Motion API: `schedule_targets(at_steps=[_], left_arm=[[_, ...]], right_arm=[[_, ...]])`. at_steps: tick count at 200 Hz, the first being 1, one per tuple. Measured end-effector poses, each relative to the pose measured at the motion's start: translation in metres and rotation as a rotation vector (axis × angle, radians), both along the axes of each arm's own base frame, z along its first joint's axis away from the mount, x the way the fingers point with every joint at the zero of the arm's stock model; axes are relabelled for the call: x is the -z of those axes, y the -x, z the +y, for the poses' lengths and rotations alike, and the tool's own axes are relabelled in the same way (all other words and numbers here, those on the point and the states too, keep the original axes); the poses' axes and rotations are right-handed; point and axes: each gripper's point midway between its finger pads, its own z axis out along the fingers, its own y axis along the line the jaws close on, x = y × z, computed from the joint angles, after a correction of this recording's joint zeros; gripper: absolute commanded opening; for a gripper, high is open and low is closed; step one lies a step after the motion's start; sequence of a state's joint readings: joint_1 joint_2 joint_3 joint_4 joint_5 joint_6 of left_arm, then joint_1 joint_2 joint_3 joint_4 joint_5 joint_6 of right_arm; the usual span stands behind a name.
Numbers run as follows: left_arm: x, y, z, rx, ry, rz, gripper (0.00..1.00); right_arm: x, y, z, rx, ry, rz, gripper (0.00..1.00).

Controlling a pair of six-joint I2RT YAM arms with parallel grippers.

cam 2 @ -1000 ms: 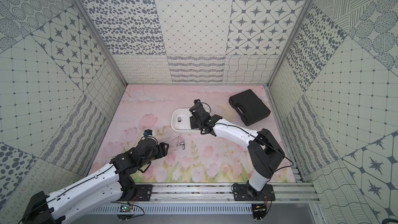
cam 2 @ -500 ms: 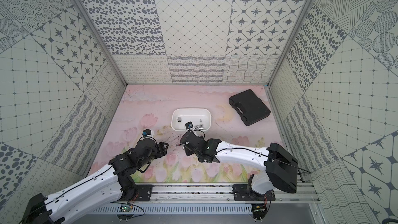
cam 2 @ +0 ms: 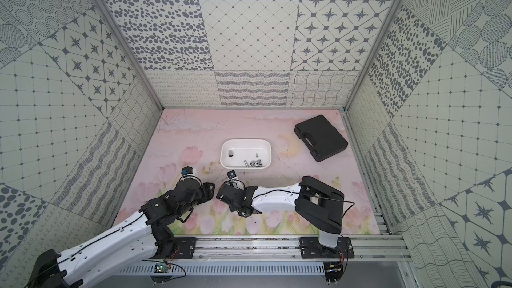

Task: Put the socket on the desktop into the storage box
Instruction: Pick up the socket head from the center of the board.

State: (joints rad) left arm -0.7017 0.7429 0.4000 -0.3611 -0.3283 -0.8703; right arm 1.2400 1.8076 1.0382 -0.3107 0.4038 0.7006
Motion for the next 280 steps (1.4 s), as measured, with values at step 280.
schedule_targets(at_steps=[280], left_arm=[[0.002, 0.002, 0.002, -0.011, 0.001, 0.014, 0.73]], right_arm=[[0.014, -0.033, -0.005, 0.146, -0.09, 0.01, 0.12]])
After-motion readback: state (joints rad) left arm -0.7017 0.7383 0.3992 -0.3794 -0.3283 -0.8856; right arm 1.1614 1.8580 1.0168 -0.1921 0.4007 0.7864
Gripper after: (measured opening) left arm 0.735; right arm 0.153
